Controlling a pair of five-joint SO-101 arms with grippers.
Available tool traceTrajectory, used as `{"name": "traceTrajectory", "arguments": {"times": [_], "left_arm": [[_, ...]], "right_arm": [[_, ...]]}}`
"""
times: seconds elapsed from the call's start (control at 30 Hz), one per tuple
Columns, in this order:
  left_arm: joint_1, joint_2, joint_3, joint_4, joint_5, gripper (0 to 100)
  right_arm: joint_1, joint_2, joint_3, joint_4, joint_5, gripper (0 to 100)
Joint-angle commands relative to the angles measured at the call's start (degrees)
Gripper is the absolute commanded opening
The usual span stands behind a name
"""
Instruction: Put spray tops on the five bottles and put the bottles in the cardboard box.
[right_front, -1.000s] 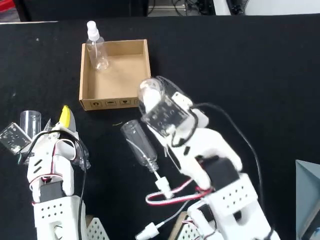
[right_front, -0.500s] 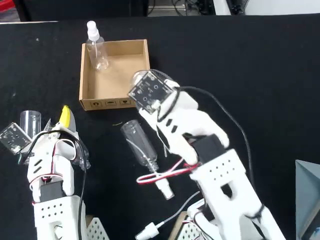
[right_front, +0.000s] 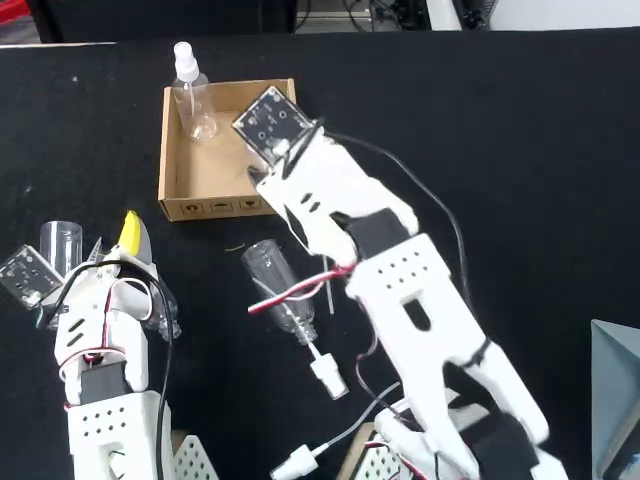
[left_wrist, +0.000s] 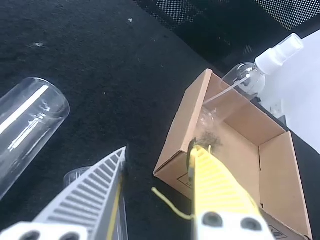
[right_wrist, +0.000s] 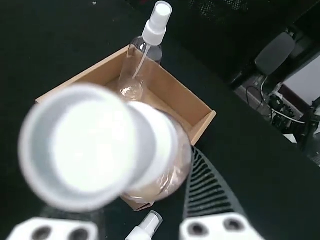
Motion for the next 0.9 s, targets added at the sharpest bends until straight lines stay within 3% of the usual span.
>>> {"name": "traceTrajectory", "arguments": {"times": [0.0, 0.23, 0.47, 0.87], "left_arm": [[1.27, -0.79, 1.19, -1.49, -0.62, 19], [1.27, -0.79, 1.19, -1.49, -0.62, 19], [1.27, -0.79, 1.19, -1.49, -0.62, 19], [1.27, -0.79, 1.19, -1.49, -0.62, 19]], "right_arm": [[-2.99, 1.19, -5.41, -0.53, -0.62, 1.1], [-5.27, 3.74, -9.01, -0.62, -0.79, 1.1], [-5.27, 8.84, -16.66, -0.62, -7.91, 1.1], [-5.27, 19.30, -26.42, -0.62, -7.82, 1.1]]}}
